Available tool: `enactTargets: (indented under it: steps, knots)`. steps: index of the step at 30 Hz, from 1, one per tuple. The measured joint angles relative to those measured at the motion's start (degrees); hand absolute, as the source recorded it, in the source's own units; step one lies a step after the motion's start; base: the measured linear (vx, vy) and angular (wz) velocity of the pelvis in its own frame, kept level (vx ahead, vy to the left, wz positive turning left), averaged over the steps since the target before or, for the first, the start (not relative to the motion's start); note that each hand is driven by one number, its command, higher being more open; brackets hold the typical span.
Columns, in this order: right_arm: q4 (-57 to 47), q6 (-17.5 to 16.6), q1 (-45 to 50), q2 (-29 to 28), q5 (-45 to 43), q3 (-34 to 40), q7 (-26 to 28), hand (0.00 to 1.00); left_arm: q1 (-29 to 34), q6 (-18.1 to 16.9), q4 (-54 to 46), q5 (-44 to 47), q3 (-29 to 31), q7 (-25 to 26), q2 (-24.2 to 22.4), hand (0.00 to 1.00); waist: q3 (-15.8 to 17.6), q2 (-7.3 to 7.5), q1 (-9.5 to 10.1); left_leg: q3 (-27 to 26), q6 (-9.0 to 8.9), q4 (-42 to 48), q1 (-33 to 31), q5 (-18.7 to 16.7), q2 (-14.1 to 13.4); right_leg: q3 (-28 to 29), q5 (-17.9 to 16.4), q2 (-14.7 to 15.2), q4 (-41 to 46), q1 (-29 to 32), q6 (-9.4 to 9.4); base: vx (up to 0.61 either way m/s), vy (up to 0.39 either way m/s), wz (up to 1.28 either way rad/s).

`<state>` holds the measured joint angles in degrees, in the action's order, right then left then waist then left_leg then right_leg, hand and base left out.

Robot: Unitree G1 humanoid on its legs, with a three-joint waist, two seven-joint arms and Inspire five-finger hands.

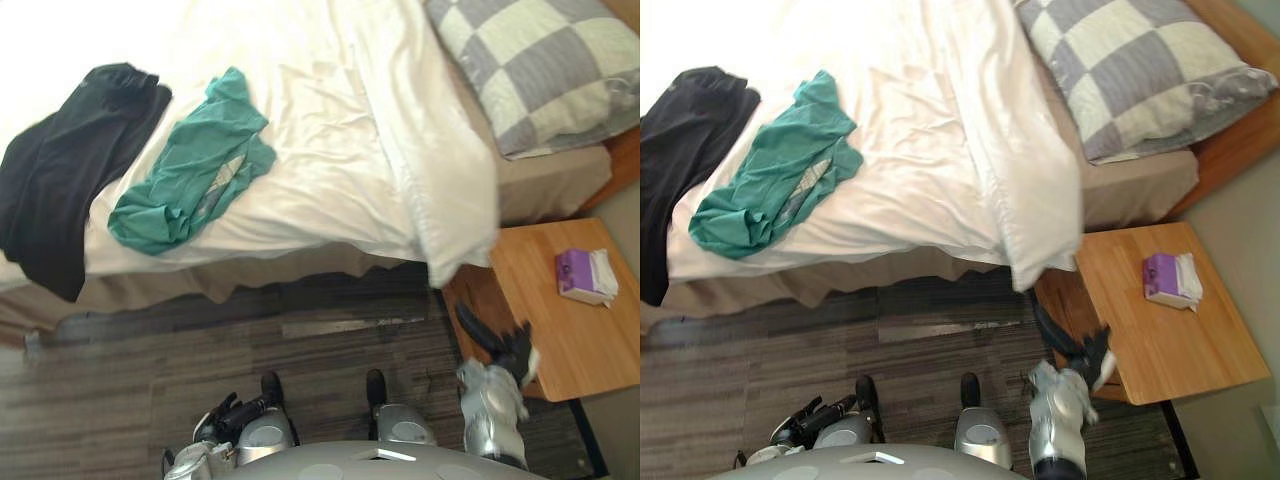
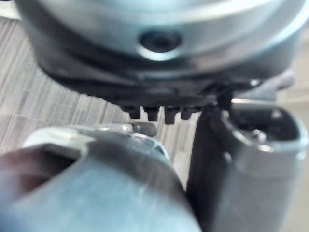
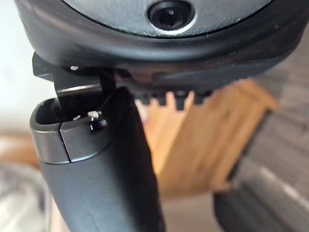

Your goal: Tidy up the quilt and then pick up the clothes from the bed and put them into the laundry hamper

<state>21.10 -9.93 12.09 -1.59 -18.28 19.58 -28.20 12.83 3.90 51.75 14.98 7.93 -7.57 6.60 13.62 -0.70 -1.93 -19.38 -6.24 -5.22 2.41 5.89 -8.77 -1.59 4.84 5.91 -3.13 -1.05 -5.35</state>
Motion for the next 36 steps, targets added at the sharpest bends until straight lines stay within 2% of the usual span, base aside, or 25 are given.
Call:
enactTargets:
  steps: [3, 4, 6, 8, 11, 13, 14, 16, 19, 20, 22, 23, 26, 29, 31, 33, 34, 36]
  knots:
    - [-6.7, -0.1, 3.7, -0.1, 0.3, 2.3, -4.0, 1.00, 1.8, 0.0, 0.0, 0.0, 1.5, 0.0, -1.0, 1.00, -2.3, -0.21, -0.33, -2.8, 0.20, 0.0, 1.4, -1.0, -0.7, -2.0, 0.2, 0.4, 0.1, 0.0, -0.22, -0.03, 0.003, -0.44]
    - [-9.9, -0.4, 3.9, 0.0, 1.6, 3.2, -4.1, 0.00, 2.4, 0.0, 0.0, -0.1, 1.5, 0.0, -1.0, 1.00, -3.0, -0.18, -0.94, -2.9, 0.18, 0.0, 1.5, -1.0, -0.9, -2.5, 0.2, 0.4, 0.1, 0.0, -0.22, 0.00, -0.023, -0.16]
    - [-14.5, -0.8, 3.8, 1.5, 2.9, 4.3, -3.0, 0.00, 3.1, 0.0, -0.1, 0.0, 1.6, 0.0, -0.9, 1.00, -3.6, -0.15, -1.35, -2.9, 0.20, 0.0, 1.5, -1.0, -0.9, -2.8, 0.2, 0.4, 0.1, 0.0, -0.22, 0.01, -0.007, 0.04]
    - [-17.4, -0.8, 2.7, 4.2, 4.4, 4.8, 0.4, 0.00, 3.3, 0.3, -0.1, 0.0, 1.3, -0.1, -0.8, 1.00, -4.6, -0.02, -1.35, -2.4, 0.25, 0.0, 1.2, -1.1, -0.7, -3.2, 0.2, 0.6, 0.1, 0.0, -0.23, 0.03, -0.006, 0.11]
    - [-18.1, -0.6, -3.6, 10.6, 3.2, 4.6, 8.4, 0.00, 3.3, 1.2, -0.5, -0.1, -0.4, -0.5, 0.4, 1.00, -5.2, 0.01, -1.28, -1.6, 0.29, 0.0, 0.8, -1.1, -0.3, -4.0, 0.2, 1.1, 0.1, -0.1, -0.25, 0.03, 0.008, 0.14]
    - [-17.7, 0.4, -11.4, 16.8, -4.4, 3.9, 15.1, 0.00, 3.2, 1.3, -0.9, -0.1, -1.6, -1.0, 1.2, 1.00, -5.3, -0.26, -1.24, -0.4, 0.39, 0.0, -0.2, -1.0, 0.2, -5.1, 0.2, 1.7, 0.0, 0.1, -0.37, 0.02, 0.011, 0.25]
    - [-16.9, 0.7, -13.7, 18.4, -6.1, 3.5, 16.2, 0.00, 3.2, 1.4, -1.1, -0.1, -1.7, -1.1, 1.2, 1.00, -5.2, -0.28, -1.18, -0.2, 0.32, 0.0, -0.4, -0.8, 0.4, -5.2, 0.3, 1.8, 0.0, 0.2, -0.63, 0.01, 0.018, 0.27]
    - [-9.8, 0.9, -26.7, 25.2, -14.4, 1.9, 20.0, 0.00, 2.9, 1.5, -2.1, 0.0, -3.5, -1.8, 2.4, 1.00, -4.9, -0.48, -0.72, 0.8, 1.21, 0.0, -2.3, 0.1, 0.8, -5.9, 0.9, 2.3, 0.1, 1.8, -0.72, 0.02, 0.019, 0.21]
    - [-0.8, 0.9, -41.7, 32.7, -22.2, 1.0, 22.4, 0.00, 0.2, 1.5, -2.5, 0.3, -5.2, -2.9, 3.0, 1.00, -1.6, -1.61, 0.42, 2.1, 1.57, 0.0, -4.5, 1.2, 1.2, -6.4, 1.3, 2.6, 0.8, 3.6, -0.94, -0.04, 0.027, 0.22]
    - [3.1, 0.8, -50.0, 36.8, -26.3, -0.1, 23.5, 0.00, -1.2, 1.4, -2.9, 0.9, -6.1, -3.5, 2.9, 1.00, 1.0, -3.10, 0.98, 2.8, 1.83, 0.0, -6.3, 1.9, 1.4, -7.0, 1.3, 2.8, 1.8, 5.3, -0.93, -0.07, 0.040, 0.26]
    - [4.1, 0.4, -55.8, 39.5, -29.0, -1.2, 24.5, 0.00, -2.6, 1.2, -3.4, 2.8, -7.1, -4.1, 2.8, 1.00, 3.4, -4.40, 2.00, 3.2, 2.04, 0.0, -7.9, 2.5, 1.4, -7.2, 1.5, 2.9, 2.4, 7.1, -0.86, -0.05, 0.028, 0.19]
    - [4.0, -0.5, -60.0, 40.5, -32.0, -3.1, 25.5, 0.00, -2.9, 1.1, -4.8, 3.7, -7.4, -4.5, 2.8, 1.00, 5.8, -5.31, 2.14, 3.7, 2.07, 0.0, -9.3, 3.0, 1.3, -7.7, 1.5, 2.9, 3.0, 8.4, -0.88, -0.03, 0.011, 0.14]
    - [3.3, -3.0, -64.7, 40.9, -37.5, -5.9, 26.1, 0.00, -3.7, 1.0, -7.1, 5.4, -7.7, -4.6, 3.0, 1.00, 8.7, -5.85, 3.20, 3.9, 2.07, 0.0, -12.4, 3.7, 1.3, -7.8, 1.5, 3.0, 4.3, 12.0, -0.87, -0.02, 0.006, 0.06]
    - [1.5, -5.2, -67.6, 41.4, -40.9, -6.7, 25.0, 0.00, -4.1, 1.1, -8.5, 7.2, -8.9, -4.6, 3.3, 1.00, 9.8, -6.65, 3.85, 4.4, 2.35, 0.1, -15.7, 4.3, 1.6, -8.0, 1.2, 3.4, 6.1, 15.8, -0.51, 0.01, 0.021, 0.13]
    - [-2.7, -7.0, -71.3, 43.6, -41.7, -7.3, 22.3, 0.00, -6.1, 1.7, -9.2, 9.3, -11.9, -4.5, 3.5, 1.00, 11.3, -8.86, 4.48, 5.2, 2.63, 0.2, -18.8, 5.1, 2.4, -8.7, 0.2, 4.7, 9.4, 20.0, -0.48, 0.00, 0.044, 0.20]
    - [-6.6, -8.1, -73.7, 45.3, -41.6, -8.9, 19.4, 0.00, -7.7, 2.7, -9.8, 11.6, -14.3, -4.4, 3.4, 1.00, 12.4, -10.39, 4.90, 5.4, 3.15, 0.3, -21.3, 5.7, 3.3, -8.5, -1.1, 5.9, 12.9, 24.0, -0.76, -0.04, 0.046, 0.20]
    - [-8.7, -8.4, -74.5, 46.0, -41.3, -10.1, 17.8, 0.00, -8.8, 3.0, -9.9, 12.4, -15.6, -4.2, 3.4, 1.00, 12.9, -11.00, 5.08, 5.6, 3.20, 0.3, -23.2, 6.2, 3.5, -8.3, -1.8, 6.7, 15.2, 26.9, -0.75, -0.06, 0.029, 0.20]
    - [-10.9, -8.3, -74.3, 46.1, -40.9, -11.9, 15.1, 0.00, -10.2, 4.0, -10.5, 14.3, -17.2, -3.9, 3.4, 1.00, 13.1, -11.25, 5.33, 5.6, 3.67, 0.3, -26.4, 6.7, 4.4, -7.7, -3.1, 7.9, 19.1, 32.0, -0.97, -0.07, 0.013, 0.18]
